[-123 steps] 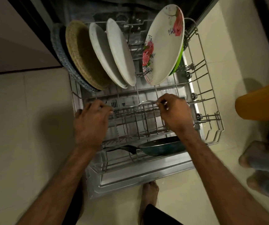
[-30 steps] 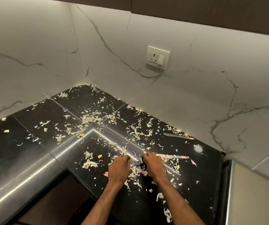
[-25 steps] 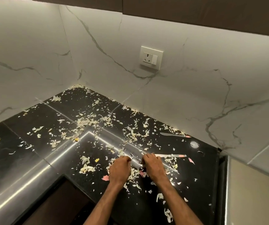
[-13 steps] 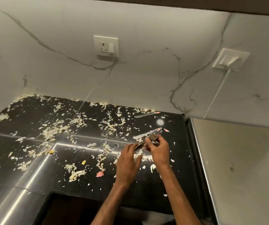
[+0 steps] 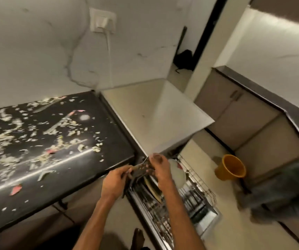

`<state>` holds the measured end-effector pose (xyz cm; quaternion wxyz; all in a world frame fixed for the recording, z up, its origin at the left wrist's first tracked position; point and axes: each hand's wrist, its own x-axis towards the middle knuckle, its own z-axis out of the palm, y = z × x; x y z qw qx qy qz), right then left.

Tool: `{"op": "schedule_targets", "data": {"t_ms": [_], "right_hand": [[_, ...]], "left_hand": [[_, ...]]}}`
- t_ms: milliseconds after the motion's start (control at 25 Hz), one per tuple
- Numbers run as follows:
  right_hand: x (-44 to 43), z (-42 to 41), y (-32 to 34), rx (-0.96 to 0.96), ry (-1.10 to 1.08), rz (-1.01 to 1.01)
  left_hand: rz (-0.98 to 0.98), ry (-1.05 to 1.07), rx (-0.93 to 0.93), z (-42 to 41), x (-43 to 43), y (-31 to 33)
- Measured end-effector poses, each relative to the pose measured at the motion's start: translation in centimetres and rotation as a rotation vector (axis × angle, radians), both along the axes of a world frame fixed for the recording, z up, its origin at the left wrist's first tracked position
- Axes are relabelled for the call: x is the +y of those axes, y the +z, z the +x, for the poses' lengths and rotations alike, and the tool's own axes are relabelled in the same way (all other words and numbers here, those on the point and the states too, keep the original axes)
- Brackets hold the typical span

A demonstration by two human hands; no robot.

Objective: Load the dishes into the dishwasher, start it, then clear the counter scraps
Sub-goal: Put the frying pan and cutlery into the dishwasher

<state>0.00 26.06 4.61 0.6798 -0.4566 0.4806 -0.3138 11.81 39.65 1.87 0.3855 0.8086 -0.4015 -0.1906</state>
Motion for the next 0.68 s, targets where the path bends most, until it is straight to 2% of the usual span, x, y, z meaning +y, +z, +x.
{"op": "schedule_targets", "data": {"t_ms": [80, 200, 320, 400, 520, 680], "right_hand": [[-1.7, -4.8, -0.5, 0.002, -0.094, 0.003], [-2.8, -10.6, -2.3, 0.094, -0.106, -0.03], [-2.0, -16.3, -6.5, 0.439, -0.012, -0.143], [-1.9, -21.0, -9.2, 0.583, 0.075, -0.186], [-4.4, -28.4, -11.2, 0.658, 0.136, -0.262], [-8.5, -35.3, -10.3, 0.603, 0.153, -0.297]], "left_hand": [[0.065, -0.037, -0.013, -2.8, -1.5, 0.5], [0.11, -0.05, -0.003, -6.3, -3.4, 0.9], [0.169, -0.027, 0.026, -10.6, -5.3, 0.2], [0.211, -0.052, 0.041, -15.0, -7.0, -1.7], [0.277, -0.042, 0.092, -22.7, -8.8, -4.9], [0.329, -0.012, 0.15, -31.2, -9.0, -7.1]]}}
